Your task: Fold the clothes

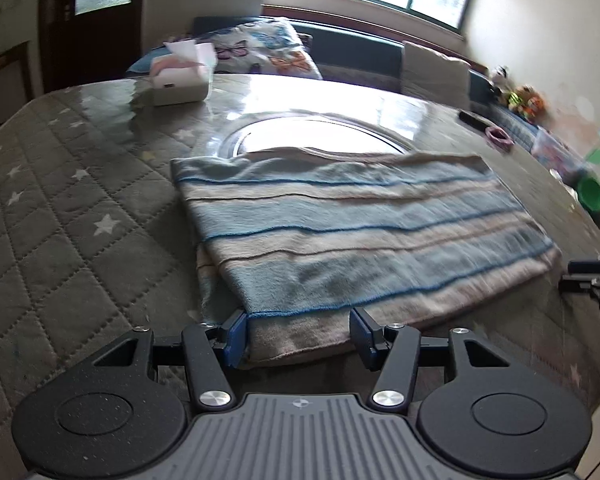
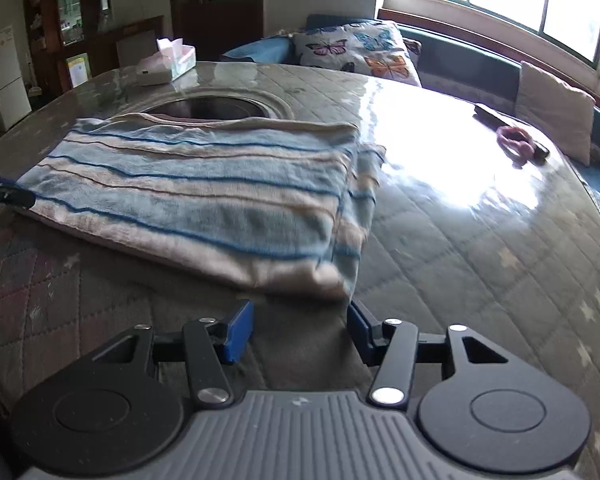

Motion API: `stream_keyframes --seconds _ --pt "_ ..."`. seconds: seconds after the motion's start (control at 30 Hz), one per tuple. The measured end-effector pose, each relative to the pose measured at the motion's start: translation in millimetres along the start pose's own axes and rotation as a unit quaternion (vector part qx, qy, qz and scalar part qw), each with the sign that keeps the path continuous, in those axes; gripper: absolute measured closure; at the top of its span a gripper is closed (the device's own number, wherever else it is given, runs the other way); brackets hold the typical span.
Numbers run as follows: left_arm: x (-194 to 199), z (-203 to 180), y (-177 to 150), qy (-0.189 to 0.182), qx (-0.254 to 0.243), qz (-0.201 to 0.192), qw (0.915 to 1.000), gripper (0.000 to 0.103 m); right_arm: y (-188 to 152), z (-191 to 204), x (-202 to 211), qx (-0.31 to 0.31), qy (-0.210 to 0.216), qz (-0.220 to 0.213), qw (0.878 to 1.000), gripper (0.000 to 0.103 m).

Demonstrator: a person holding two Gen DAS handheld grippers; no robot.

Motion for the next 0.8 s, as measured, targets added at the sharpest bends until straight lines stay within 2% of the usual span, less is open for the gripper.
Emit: stream_keyframes --seconds 0.2,0.33,0.57,0.8 --pt "-1.7 14.3 0.5 0.007 0.015 0.004 0.9999 0.048 10.8 -6.4 6.7 -0.006 -0.012 -0.026 1.0 0.055" --pt "0.8 14.6 -2.5 0.007 0.01 0.0 0.9999 0.049 17.9 -9.3 -0.4 -0.008 -0.011 -0.036 0.999 0.065" --pt "1.3 17.2 -4.2 0.004 0.007 0.003 1.0 0.066 16.7 -21.7 -10.6 -0.024 0.003 -0.037 0.999 0.089" --pt "8.1 6.7 -12.7 -0.023 -0.026 0.009 0.9993 0.069 5.2 -15.7 2.7 -0.006 -0.018 -0.02 1.0 0.093"
Point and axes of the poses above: each gripper's, at about its wrist camera, not at the fingertips, and x roughly against the way its jaws point, z to its left, y to its top, the point moved 7 cm from there along -x, roughly the way its jaws point, and after that the axes turned 15 degrees about y, right-handed, at the moved point
